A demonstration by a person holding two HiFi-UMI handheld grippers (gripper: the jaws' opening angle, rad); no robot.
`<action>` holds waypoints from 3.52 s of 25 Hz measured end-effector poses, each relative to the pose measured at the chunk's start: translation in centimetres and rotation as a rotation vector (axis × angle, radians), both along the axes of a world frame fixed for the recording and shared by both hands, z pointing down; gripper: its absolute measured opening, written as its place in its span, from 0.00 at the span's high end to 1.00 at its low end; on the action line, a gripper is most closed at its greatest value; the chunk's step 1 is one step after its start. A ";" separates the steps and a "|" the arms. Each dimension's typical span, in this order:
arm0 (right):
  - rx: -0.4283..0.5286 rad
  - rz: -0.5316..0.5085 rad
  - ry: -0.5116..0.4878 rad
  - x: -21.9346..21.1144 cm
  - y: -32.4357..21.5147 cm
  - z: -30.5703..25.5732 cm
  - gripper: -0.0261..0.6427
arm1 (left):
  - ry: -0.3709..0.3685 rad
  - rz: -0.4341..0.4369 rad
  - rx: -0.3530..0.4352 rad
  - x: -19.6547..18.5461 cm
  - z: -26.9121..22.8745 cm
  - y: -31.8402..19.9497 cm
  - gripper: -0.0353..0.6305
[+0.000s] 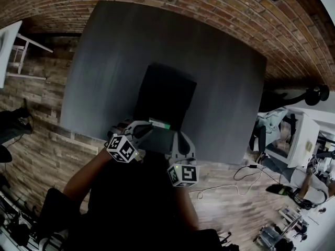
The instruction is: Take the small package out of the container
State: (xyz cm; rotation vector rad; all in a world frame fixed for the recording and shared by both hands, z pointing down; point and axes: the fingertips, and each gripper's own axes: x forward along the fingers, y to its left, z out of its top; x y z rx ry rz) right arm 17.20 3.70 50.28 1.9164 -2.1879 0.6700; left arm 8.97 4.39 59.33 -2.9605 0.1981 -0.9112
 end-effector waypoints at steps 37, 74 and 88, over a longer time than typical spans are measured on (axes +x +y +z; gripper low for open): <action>-0.067 -0.073 0.020 2.8 -1.2 3.1 0.92 | -0.362 0.312 -0.074 3.5 9.9 1.3 0.71; -0.056 -0.100 0.037 2.2 -0.1 2.6 0.92 | -0.292 0.222 -0.050 3.4 7.1 0.3 0.77; -0.043 -0.106 0.047 1.0 -0.2 1.2 0.92 | -0.057 -0.139 -0.297 1.8 2.3 -2.3 0.78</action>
